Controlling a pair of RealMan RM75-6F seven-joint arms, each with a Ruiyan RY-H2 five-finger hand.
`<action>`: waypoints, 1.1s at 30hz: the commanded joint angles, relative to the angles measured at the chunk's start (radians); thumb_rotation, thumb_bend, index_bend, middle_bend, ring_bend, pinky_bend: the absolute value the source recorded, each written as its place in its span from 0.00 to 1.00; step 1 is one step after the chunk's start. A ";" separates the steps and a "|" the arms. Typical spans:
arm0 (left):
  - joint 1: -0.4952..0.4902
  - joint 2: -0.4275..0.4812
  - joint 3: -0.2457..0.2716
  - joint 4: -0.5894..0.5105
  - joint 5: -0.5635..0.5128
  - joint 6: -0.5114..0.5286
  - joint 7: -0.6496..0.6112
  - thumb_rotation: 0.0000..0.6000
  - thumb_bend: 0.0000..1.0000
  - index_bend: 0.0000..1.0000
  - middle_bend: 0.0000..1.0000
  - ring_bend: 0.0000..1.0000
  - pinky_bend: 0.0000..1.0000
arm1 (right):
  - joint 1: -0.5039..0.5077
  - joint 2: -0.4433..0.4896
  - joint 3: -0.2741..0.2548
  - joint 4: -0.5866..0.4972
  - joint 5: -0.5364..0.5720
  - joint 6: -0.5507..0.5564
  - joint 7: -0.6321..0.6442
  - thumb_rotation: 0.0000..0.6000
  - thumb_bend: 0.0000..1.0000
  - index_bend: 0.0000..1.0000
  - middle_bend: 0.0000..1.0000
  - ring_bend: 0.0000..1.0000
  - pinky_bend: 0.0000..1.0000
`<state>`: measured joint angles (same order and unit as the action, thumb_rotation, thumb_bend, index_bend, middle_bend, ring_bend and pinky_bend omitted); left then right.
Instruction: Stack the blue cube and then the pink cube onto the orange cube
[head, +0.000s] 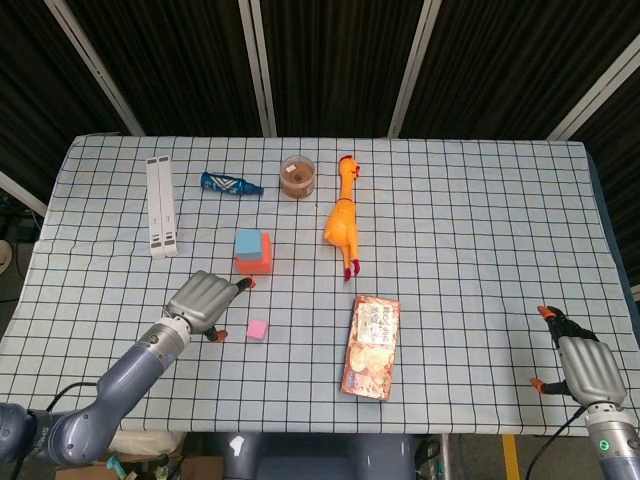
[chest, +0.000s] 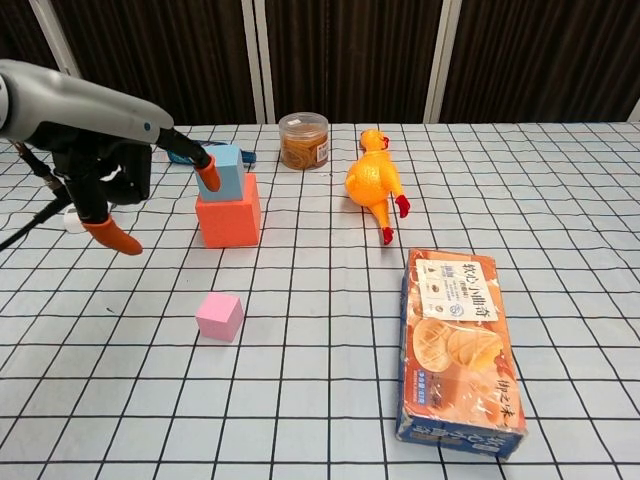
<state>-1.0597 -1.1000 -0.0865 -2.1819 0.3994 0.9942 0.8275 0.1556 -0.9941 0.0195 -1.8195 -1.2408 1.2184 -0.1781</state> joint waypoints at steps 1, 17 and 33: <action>0.027 -0.112 0.057 0.039 0.039 0.102 0.006 1.00 0.26 0.21 0.90 0.73 0.83 | 0.000 0.000 -0.001 0.000 -0.003 -0.001 0.001 1.00 0.13 0.08 0.09 0.19 0.24; 0.036 -0.239 0.082 0.132 0.081 0.142 0.001 1.00 0.14 0.08 0.90 0.74 0.83 | 0.005 -0.004 -0.003 0.007 0.003 -0.014 0.003 1.00 0.13 0.08 0.09 0.19 0.24; 0.024 -0.263 0.105 0.169 0.062 0.137 0.033 1.00 0.30 0.27 0.90 0.74 0.83 | 0.007 -0.002 -0.005 0.001 0.005 -0.019 -0.001 1.00 0.13 0.08 0.09 0.19 0.24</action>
<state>-1.0355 -1.3618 0.0196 -2.0151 0.4629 1.1323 0.8610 0.1628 -0.9960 0.0142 -1.8189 -1.2361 1.1999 -0.1792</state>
